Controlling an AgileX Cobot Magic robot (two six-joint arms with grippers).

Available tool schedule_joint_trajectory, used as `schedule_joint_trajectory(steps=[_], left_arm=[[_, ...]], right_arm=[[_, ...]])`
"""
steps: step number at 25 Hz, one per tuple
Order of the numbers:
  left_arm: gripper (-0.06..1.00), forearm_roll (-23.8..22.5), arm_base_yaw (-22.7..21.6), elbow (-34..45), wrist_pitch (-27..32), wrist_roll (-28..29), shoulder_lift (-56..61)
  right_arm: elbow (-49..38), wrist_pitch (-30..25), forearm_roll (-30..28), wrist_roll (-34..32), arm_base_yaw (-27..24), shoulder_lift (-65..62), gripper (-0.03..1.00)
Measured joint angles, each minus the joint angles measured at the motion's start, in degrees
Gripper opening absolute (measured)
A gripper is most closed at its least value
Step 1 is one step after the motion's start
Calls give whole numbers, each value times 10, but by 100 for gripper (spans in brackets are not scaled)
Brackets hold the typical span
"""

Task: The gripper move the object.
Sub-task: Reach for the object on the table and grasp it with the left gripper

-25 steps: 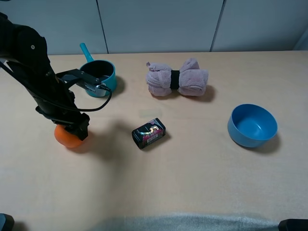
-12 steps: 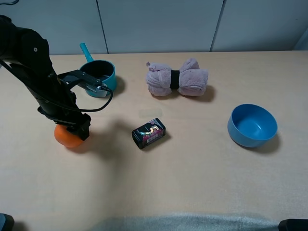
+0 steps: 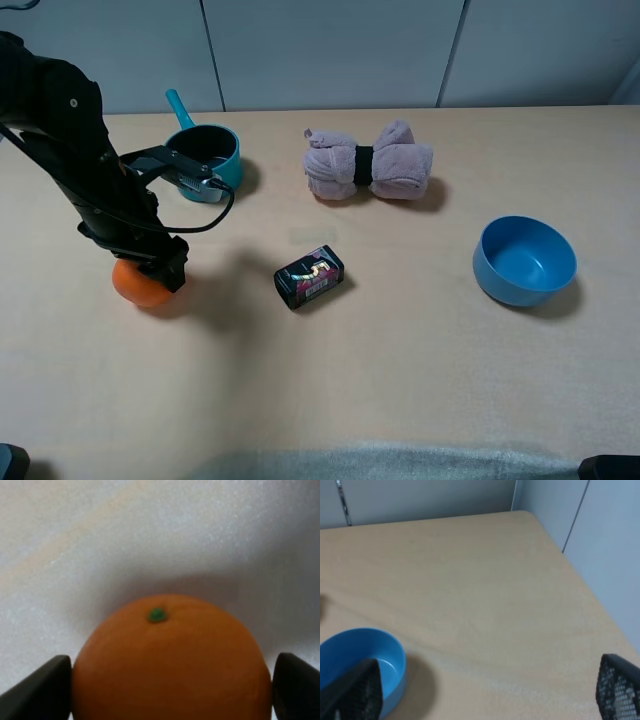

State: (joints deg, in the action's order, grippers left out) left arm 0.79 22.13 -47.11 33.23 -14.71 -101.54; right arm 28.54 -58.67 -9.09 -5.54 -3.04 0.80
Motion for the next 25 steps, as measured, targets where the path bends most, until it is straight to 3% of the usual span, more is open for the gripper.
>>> schedule_joint_trajectory(steps=[25], left_arm=[[86, 2, 0, 0, 4, 0, 0]], right_arm=[[0, 0, 0, 0, 0, 0, 65]])
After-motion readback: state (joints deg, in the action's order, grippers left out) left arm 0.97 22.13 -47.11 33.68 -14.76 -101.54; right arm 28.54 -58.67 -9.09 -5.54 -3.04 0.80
